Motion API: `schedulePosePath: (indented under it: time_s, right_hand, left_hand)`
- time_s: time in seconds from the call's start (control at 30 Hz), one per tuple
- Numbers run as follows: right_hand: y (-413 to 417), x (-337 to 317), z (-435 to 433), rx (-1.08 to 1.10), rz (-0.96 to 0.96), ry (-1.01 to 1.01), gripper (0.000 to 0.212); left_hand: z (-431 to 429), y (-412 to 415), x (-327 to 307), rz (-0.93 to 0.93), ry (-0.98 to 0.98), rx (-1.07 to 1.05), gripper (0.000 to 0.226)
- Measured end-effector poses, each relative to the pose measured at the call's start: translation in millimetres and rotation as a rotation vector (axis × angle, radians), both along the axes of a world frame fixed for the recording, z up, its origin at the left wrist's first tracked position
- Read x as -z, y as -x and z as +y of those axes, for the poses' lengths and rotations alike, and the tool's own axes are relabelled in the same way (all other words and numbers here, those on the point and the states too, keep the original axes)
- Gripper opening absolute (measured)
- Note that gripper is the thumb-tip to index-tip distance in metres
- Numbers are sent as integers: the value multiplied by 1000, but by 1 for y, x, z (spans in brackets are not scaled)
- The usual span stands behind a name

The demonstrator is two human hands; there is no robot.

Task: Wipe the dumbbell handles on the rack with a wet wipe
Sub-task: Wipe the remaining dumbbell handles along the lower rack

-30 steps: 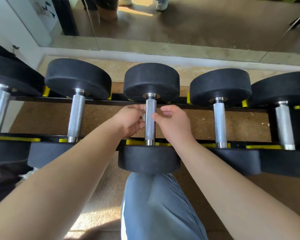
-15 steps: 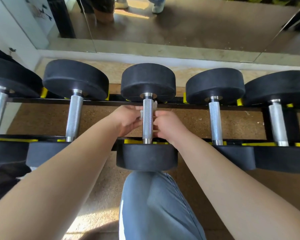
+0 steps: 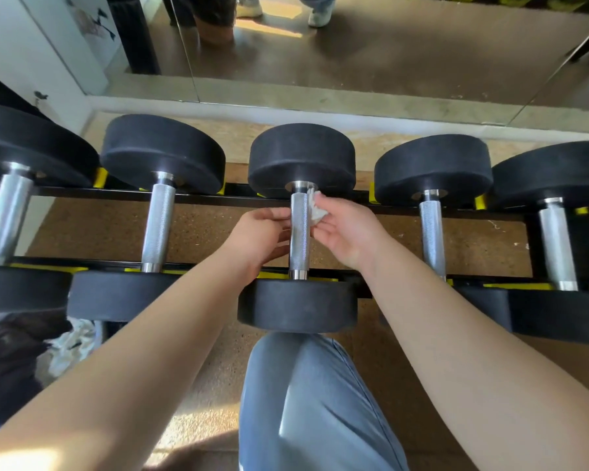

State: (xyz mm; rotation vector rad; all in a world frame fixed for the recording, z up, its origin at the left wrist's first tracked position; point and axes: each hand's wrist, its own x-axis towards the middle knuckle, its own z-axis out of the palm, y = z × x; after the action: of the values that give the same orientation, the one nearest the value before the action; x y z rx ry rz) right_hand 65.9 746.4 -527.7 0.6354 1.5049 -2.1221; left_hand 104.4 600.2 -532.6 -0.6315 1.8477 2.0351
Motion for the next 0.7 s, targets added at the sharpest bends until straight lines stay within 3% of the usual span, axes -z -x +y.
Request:
schedulePosePath:
  time_s: [0.13,0.2,0.3,0.43,0.5,0.63,0.7]
  right_hand:
    - [-20,1,17,-407,-81,-276,18]
    - [-23,1,20,-541,-92,-336,20]
    - [-4,3,11,-431,-22,-292,34]
    - [22,2,0,-129,-12,-81,31]
    - [16,-1,1,-202,-63,-73,31]
    - [-8,-2,9,-677,-178,-264,36]
    - [-5,-2,6,-673,-164,-284,33]
  left_hand:
    - [-1,4,10,-58,26,-211,28]
    - [0,4,10,-58,37,-220,30]
    - [5,4,10,-30,70,-119,30]
    - [1,7,14,-34,107,-144,25]
    - [-2,8,15,-48,114,-183,26]
    - [-2,8,11,-53,144,-218,29]
    - [-2,7,11,-54,152,-216,29]
